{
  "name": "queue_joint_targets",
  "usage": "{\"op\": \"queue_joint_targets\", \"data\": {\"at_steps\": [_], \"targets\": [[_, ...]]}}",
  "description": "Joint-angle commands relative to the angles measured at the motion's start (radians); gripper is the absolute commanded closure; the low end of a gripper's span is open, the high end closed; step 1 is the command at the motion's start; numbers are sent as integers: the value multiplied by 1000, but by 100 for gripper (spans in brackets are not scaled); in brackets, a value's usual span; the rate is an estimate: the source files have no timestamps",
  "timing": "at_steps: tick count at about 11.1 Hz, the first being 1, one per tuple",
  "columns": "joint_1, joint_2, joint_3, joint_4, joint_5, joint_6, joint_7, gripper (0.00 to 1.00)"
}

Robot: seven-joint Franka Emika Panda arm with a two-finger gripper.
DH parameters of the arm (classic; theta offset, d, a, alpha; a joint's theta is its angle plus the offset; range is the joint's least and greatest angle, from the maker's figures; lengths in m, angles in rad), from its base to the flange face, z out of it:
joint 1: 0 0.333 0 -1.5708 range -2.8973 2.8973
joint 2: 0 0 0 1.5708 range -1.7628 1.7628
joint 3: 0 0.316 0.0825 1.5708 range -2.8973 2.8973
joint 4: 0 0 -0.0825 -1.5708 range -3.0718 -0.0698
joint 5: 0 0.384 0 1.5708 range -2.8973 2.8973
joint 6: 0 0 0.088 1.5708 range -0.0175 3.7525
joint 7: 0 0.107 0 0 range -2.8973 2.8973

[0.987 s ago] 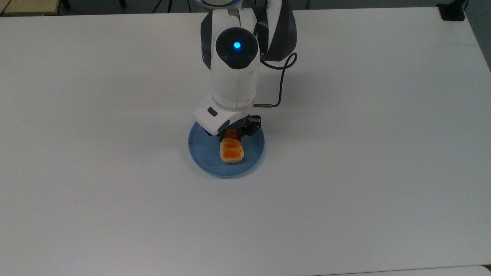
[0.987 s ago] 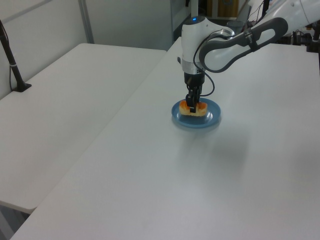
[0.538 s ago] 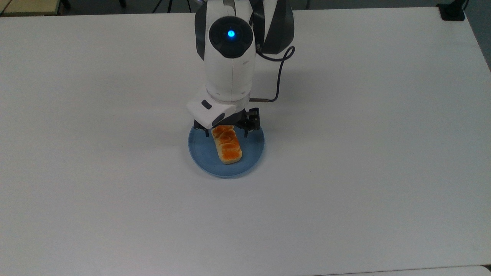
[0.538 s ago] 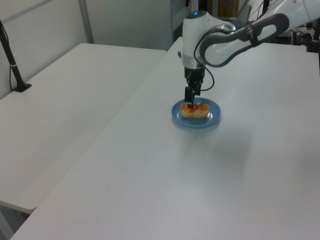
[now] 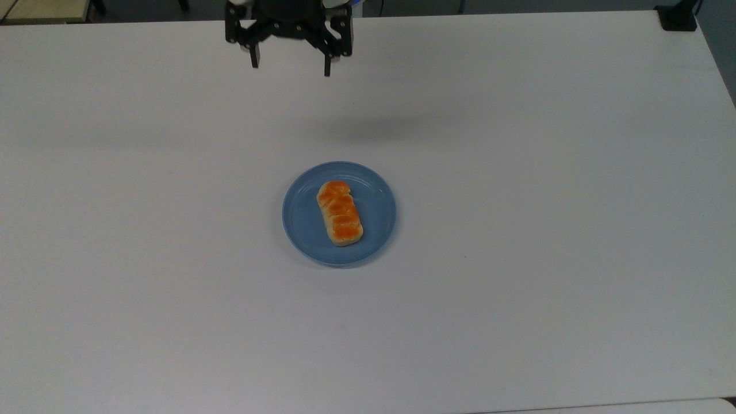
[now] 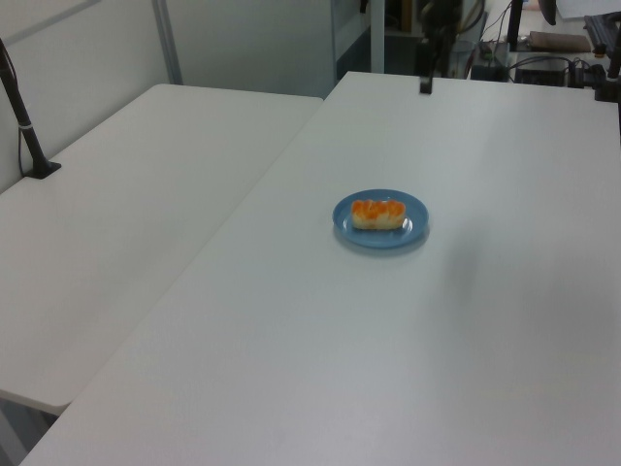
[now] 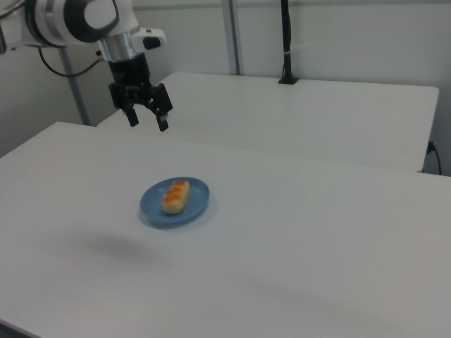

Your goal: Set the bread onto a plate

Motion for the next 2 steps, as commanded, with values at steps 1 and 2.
{"op": "queue_joint_targets", "data": {"at_steps": [1,2], "targets": [[3,-46,2,-37,5,-46,10,0],[0,-49,0,-37,5,-49,10,0]]}}
